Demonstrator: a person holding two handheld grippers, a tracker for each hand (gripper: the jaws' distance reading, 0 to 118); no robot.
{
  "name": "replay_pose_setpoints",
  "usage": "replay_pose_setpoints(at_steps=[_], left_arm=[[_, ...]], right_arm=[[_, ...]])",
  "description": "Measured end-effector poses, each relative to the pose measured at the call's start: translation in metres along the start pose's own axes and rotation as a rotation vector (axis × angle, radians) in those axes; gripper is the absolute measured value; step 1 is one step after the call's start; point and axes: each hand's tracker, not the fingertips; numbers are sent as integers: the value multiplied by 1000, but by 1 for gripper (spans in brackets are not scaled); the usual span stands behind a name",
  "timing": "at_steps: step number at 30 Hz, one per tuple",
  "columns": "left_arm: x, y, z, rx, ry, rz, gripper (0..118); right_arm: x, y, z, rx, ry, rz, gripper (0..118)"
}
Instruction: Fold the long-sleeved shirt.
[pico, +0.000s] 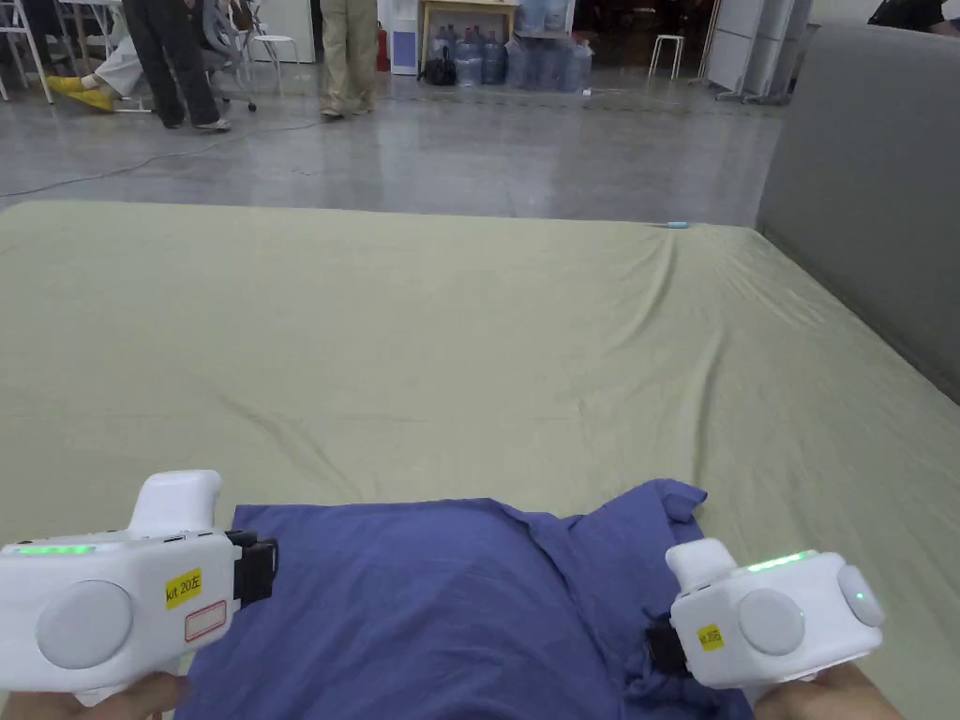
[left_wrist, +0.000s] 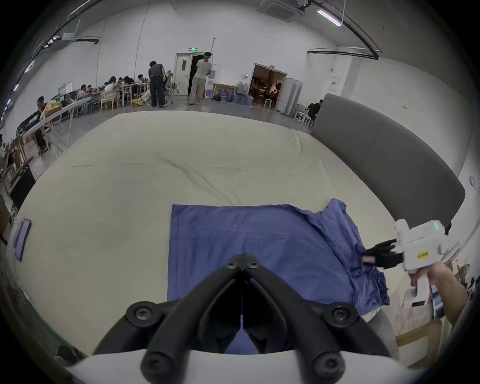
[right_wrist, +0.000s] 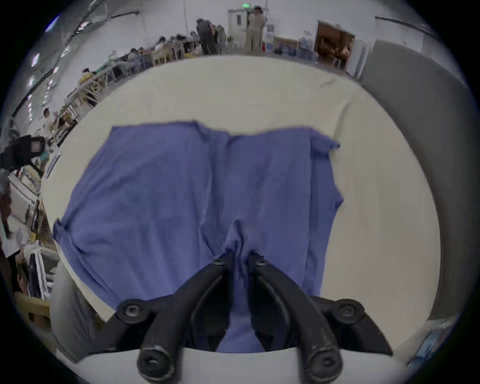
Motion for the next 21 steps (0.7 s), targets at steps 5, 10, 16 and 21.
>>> replay_pose_setpoints(at_steps=[5,10,16,21], left_arm=[[7,-2,16,2,-6,12,0],[11,-7,29,3,-7,16,0],[14,-6,24,-17,-6,19,0],[4,40,-11,-15,35,15,0]], right_arm=[[4,-9,15,-4,27,-21,91],[7,-32,87,189,16,-92,90],[11,-44,101,226,-3,-91,0],[14,-23,97,229,17,-88,0]])
